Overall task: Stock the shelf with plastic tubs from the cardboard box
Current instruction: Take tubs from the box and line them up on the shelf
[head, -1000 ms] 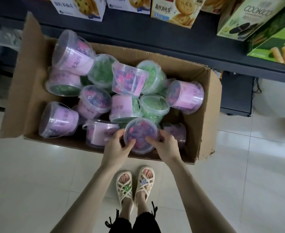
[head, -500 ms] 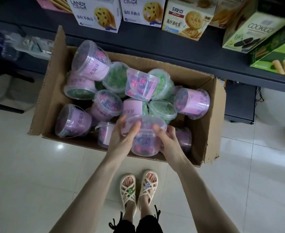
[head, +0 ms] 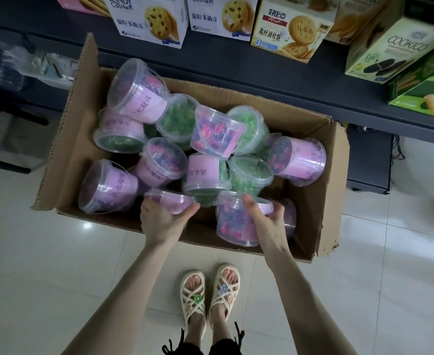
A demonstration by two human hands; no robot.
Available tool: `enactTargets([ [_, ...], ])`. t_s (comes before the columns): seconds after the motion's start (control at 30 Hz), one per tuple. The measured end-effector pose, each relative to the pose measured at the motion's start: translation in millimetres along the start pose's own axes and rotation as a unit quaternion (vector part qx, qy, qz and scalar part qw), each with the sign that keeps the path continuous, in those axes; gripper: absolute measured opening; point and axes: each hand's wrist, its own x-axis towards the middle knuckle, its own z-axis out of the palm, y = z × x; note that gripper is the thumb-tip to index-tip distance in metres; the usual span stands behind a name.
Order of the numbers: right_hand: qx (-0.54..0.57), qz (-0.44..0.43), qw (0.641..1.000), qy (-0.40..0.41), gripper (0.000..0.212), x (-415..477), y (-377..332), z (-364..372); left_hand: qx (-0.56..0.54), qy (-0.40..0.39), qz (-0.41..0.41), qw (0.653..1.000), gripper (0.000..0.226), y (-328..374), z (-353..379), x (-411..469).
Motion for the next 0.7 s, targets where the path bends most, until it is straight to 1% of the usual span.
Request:
enactTargets([
  [0.07, 0.025, 0.0, 1.0, 0.009, 0.107, 3, 5, 4, 0.064, 0.003, -0.041, 0.997, 0.106, 2, 4, 10],
  [0.1, 0.035, -0.001, 0.999, 0.011, 0.105, 2, 7, 5, 0.094, 0.005, -0.045, 0.995, 0.106, 1, 6, 14],
  [0.17, 0.046, -0.001, 0.999, 0.014, 0.102, 0, 10, 9, 0.138, 0.011, -0.023, 0.99, 0.106, 1, 10, 17],
  [0.23, 0.051, -0.006, 0.999, 0.018, 0.093, -5, 11, 12, 0.144, 0.027, -0.003, 0.989, 0.106, 1, 7, 17],
  [0.3, 0.07, -0.012, 0.997, 0.027, 0.083, -12, 8, 11, 0.095, 0.056, 0.018, 0.994, 0.104, -2, -2, 9],
  [0.37, 0.095, -0.018, 0.995, 0.035, 0.083, -22, -1, 5, -0.028, 0.068, 0.031, 0.997, 0.102, -6, -16, -8],
  [0.43, 0.095, -0.033, 0.994, 0.046, 0.091, -36, -12, -3, -0.171, 0.032, 0.04, 0.984, 0.097, -5, -29, -30],
  [0.5, 0.095, -0.058, 0.992, 0.055, 0.096, -60, -26, -15, -0.269, -0.014, 0.057, 0.961, 0.092, 9, -45, -55],
  [0.57, 0.114, -0.087, 0.988, 0.062, 0.094, -90, -43, -35, -0.309, -0.048, 0.09, 0.945, 0.096, 31, -64, -82],
  [0.63, 0.13, -0.121, 0.982, 0.062, 0.082, -122, -62, -57, -0.316, -0.065, 0.133, 0.937, 0.101, 59, -86, -114],
  [0.7, 0.119, -0.16, 0.978, 0.057, 0.067, -151, -84, -84, -0.322, -0.071, 0.19, 0.925, 0.092, 88, -107, -147],
])
